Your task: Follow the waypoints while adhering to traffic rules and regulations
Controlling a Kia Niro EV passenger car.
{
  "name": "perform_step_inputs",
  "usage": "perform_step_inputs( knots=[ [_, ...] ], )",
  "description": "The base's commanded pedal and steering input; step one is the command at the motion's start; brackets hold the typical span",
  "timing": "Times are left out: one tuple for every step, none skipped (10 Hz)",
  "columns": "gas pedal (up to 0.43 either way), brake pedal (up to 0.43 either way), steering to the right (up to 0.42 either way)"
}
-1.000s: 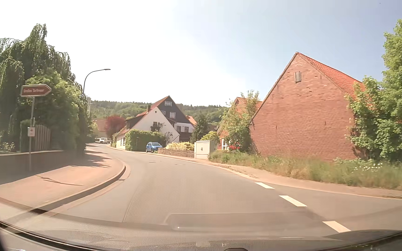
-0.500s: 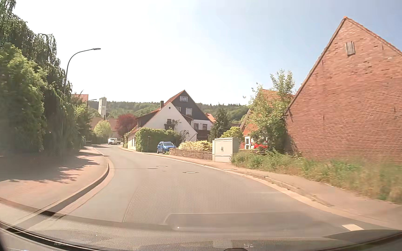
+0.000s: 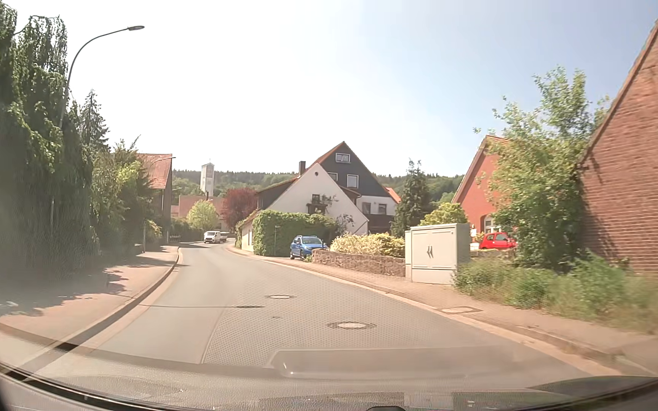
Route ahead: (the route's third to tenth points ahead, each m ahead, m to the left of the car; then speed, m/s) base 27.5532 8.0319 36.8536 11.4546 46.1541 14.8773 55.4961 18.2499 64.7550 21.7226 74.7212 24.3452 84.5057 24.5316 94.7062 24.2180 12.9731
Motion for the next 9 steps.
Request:
perform_step_inputs(
  knots=[
    [0.228, 0.000, -0.078],
    [0.240, 0.000, -0.078],
    [0.240, 0.000, -0.078],
    [0.240, 0.000, -0.078],
    [0.248, 0.000, -0.078],
    [0.248, 0.000, -0.078],
    [0.248, 0.000, -0.076],
    [0.248, 0.000, -0.076],
    [0.248, 0.000, -0.073]
  ],
)
